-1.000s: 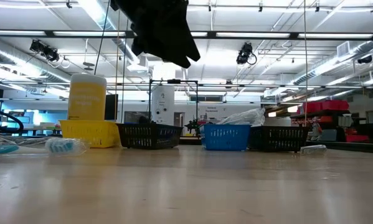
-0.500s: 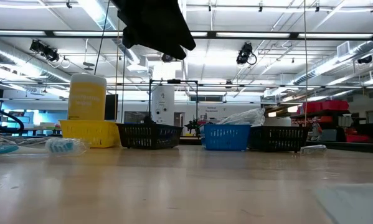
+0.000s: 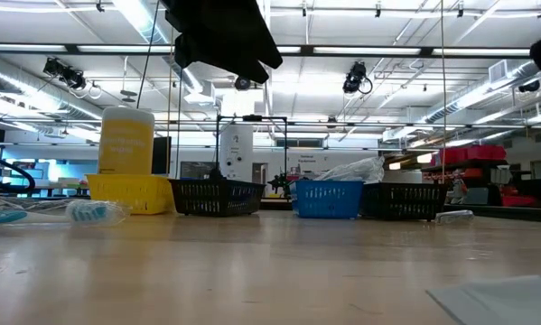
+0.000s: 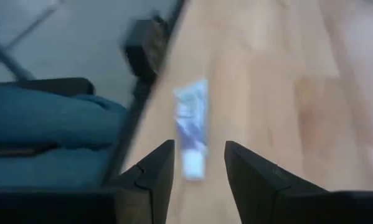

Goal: Pick & Place Travel size toiletries
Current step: Put the white toothpaste into the yellow bin

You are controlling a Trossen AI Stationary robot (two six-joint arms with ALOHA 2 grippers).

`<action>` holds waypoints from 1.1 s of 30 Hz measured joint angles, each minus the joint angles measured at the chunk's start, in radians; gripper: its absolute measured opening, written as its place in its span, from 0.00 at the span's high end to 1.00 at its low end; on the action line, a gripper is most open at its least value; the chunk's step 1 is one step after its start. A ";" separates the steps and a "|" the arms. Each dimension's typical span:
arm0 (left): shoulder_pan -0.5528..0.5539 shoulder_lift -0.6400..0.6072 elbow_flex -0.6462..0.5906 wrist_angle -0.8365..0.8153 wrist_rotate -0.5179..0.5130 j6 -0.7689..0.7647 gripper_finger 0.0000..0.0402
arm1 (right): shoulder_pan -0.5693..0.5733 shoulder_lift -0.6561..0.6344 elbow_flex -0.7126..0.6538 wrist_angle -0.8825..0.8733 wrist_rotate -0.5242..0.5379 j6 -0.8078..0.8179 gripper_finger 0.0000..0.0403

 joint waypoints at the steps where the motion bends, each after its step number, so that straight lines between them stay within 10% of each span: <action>1: 0.000 0.000 0.000 0.000 0.000 0.000 0.57 | 0.000 0.004 0.000 0.019 -0.015 -0.028 0.62; 20: 0.000 0.000 0.000 0.024 0.004 0.015 0.57 | -0.054 0.212 0.000 0.223 -0.117 -0.056 0.63; 33: 0.000 0.000 0.000 0.078 0.018 0.014 0.57 | -0.103 0.212 0.000 0.250 -0.206 -0.158 0.85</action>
